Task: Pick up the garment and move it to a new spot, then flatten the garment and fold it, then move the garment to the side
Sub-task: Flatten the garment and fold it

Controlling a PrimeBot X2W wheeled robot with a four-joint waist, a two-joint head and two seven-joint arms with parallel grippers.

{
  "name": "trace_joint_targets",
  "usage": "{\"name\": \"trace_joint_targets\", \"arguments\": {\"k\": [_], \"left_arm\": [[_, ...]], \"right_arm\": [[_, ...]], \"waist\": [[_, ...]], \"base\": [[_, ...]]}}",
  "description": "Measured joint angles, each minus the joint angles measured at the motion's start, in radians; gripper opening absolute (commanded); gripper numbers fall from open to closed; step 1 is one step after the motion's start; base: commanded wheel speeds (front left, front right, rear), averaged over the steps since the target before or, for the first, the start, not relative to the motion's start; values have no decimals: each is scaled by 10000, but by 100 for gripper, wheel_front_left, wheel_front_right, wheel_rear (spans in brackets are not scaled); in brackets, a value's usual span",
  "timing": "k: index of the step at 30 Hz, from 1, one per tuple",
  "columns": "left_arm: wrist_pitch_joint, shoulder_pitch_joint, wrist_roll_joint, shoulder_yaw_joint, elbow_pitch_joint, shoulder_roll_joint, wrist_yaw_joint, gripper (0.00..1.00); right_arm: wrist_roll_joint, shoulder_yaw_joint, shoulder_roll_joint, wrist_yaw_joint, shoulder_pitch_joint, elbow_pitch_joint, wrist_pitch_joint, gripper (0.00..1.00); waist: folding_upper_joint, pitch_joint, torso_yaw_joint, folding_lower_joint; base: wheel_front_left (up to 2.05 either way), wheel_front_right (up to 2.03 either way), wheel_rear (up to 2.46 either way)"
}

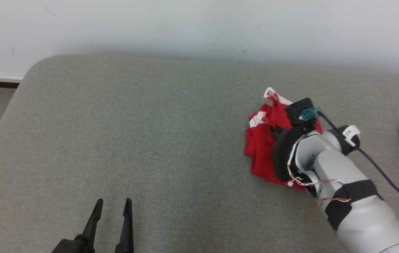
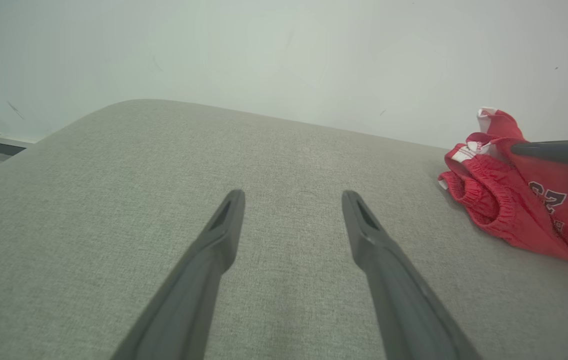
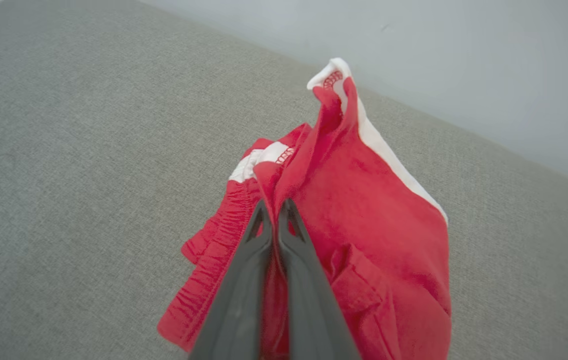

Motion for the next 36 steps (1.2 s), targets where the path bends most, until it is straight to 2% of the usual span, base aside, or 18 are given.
{"name": "trace_joint_targets", "arguments": {"k": [4,5,6,14,17,21,22,23,24,28,32,36], "left_arm": [[2,-92,-31,-90,23,0,17,100],[2,-92,-46,-119,29,0,25,100],[2,-94,-50,-134,36,0,31,100],[2,-92,-46,-36,35,0,113,100],[2,-90,-44,23,25,2,115,100],[0,-88,-35,-2,13,-2,107,100],[0,-88,-35,-25,12,0,107,100],[0,-88,-35,-44,10,-2,105,100],[2,-89,-35,-56,10,0,102,100],[0,-97,-35,-107,17,-2,90,100],[0,-105,-35,-84,42,-4,88,100],[2,-105,-13,-17,67,-4,58,100]], "right_arm": [[35,8,263,0,157,-142,324,0],[77,-17,313,0,181,-159,414,33],[165,-65,366,0,231,-211,426,100],[1891,-1212,773,0,454,-1444,-242,100],[1697,-1561,211,0,450,-1779,-677,100],[938,-2111,-671,0,733,-1565,-1028,100],[660,-2169,-813,0,855,-1465,-1127,95],[405,-2255,-940,0,995,-1360,-1271,34],[140,-2305,-1055,0,1162,-1266,-1407,0],[-472,-2360,-1058,0,1796,-918,-1906,0],[-230,-2247,-433,0,2264,-792,-2376,0],[-205,-1584,-48,0,2621,-727,-2502,0]], "waist": [[0,54,141,0],[0,62,170,0],[0,65,196,0],[0,-44,122,0],[0,-89,27,0],[0,-133,-43,-1],[0,-125,-45,-1],[0,-109,-43,0],[0,-90,-40,0],[0,0,4,0],[0,40,28,0],[0,-2,9,0]], "base": [[0,0,0],[0,0,0],[0,0,0],[0,0,0],[0,0,0],[0,0,0],[0,0,0],[0,0,0],[0,0,0],[0,0,0],[0,0,0],[0,0,0]]}}
